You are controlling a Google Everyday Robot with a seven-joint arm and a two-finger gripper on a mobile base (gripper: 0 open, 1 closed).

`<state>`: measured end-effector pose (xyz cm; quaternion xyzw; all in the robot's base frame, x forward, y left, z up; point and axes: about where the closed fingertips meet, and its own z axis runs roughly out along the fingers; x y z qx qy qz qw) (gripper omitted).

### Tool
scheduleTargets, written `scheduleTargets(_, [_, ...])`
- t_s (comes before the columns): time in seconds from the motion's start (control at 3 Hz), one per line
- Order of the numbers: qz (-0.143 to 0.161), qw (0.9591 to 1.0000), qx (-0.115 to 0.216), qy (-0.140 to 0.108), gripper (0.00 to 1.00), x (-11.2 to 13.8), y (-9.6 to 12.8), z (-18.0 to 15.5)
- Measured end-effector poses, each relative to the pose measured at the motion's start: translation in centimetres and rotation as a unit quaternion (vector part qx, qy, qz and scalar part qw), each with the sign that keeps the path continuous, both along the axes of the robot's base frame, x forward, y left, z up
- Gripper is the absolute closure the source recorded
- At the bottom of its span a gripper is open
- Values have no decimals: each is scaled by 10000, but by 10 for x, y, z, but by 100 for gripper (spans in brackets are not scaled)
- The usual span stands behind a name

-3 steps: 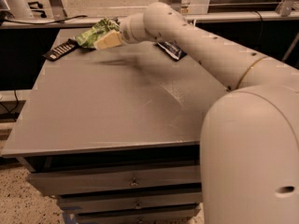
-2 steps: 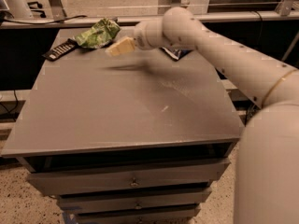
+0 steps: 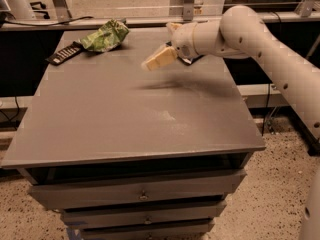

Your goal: Move green jalapeno chip bag near rxbar chocolate

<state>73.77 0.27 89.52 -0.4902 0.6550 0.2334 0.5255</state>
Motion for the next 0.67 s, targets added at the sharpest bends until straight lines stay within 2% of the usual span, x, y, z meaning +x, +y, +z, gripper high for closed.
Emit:
scheduleTargets(0.33, [537, 9979, -238, -263, 0, -17, -29, 13])
scheduleTargets(0.67, [930, 9949, -365, -146, 0, -36, -26, 9])
